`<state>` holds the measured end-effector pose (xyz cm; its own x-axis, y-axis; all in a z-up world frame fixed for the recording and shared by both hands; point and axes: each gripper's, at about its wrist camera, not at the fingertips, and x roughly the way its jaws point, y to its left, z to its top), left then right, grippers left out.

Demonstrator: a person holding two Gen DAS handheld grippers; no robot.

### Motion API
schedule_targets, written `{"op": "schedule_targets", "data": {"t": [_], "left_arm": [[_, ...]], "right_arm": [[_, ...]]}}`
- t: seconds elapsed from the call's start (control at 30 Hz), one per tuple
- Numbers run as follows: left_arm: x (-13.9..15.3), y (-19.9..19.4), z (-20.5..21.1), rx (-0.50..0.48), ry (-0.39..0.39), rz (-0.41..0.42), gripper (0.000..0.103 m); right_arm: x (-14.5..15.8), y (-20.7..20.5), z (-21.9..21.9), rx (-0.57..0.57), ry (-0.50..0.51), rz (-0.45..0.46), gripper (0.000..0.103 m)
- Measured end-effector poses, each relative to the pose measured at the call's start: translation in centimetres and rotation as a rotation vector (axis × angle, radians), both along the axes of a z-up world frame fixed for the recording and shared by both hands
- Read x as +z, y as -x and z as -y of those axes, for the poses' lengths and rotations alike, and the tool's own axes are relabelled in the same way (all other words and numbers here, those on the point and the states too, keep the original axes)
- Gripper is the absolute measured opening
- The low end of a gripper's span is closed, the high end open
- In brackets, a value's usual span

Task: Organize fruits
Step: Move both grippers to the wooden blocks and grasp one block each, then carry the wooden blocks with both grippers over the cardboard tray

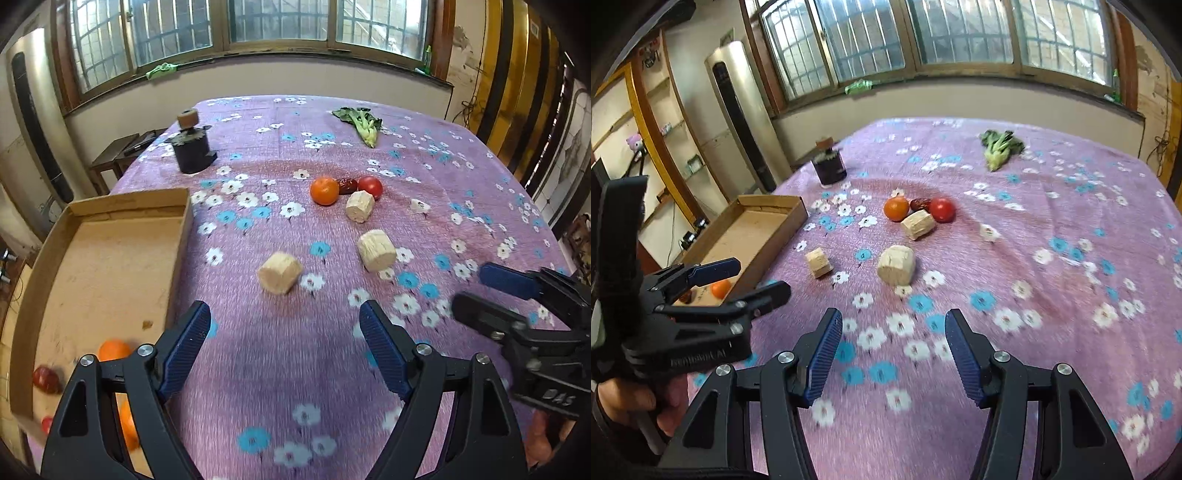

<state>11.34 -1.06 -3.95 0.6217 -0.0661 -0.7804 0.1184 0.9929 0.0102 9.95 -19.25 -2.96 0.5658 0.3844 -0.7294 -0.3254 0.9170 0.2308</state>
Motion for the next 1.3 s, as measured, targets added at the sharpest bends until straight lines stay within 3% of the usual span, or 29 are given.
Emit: {"op": "schedule_targets", "data": {"t": [0.07, 0.13, 0.3, 0.5, 0.57, 0.6, 0.63, 0.67, 0.77, 1.3], "left_arm": [[-0.7, -1.1, 0.2, 0.001, -0.027, -0.008, 0.083], [-1.3, -2.2, 0.2, 0.012, -0.045, -0.022, 0.075], [-3.2, -4.5, -0.5, 0.018, -0.048, -0.066, 0.075], [-5.1, -6.1, -1.1, 0.022, -0.032, -0.108, 0.068], [-5.2, -6.1, -0.8, 0.01, -0.032, -0.092, 0.066], [-5.1, -6.1, -0.7, 0.001, -0.03, -0.085, 0.057], [-5.1, -6.2, -0.6, -0.012, -0.014, -0.086, 0.04], [-4.9, -6.2, -0.4, -0.026, 0.004, -0.086, 0.034], [-4.7, -5.7, 0.7, -0.041, -0.049, -0.072, 0.033], [-1.4, 1.2, -1.0, -0.007, 0.068, -0.016, 0.033]], "right_arm": [[-0.9, -1.8, -1.0, -0.001, 0.012, -0.02, 0.055], [-1.7, -3.4, -1.8, -0.002, 0.02, -0.039, 0.052], [-4.2, -7.0, -3.0, -0.011, 0.044, -0.093, 0.051], [-5.7, -8.8, -3.7, 0.013, 0.006, -0.132, 0.051], [-5.6, -8.7, -4.2, 0.028, 0.019, -0.123, 0.045], [-5.6, -8.5, -4.4, 0.041, 0.011, -0.129, 0.04], [-5.5, -8.3, -4.5, 0.036, 0.024, -0.122, 0.04], [-5.4, -8.0, -4.6, 0.033, 0.04, -0.112, 0.04], [-4.7, -7.0, -4.2, 0.03, 0.027, -0.097, 0.04], [0.7, 0.9, 0.6, -0.042, -0.02, 0.01, 0.04]]}}
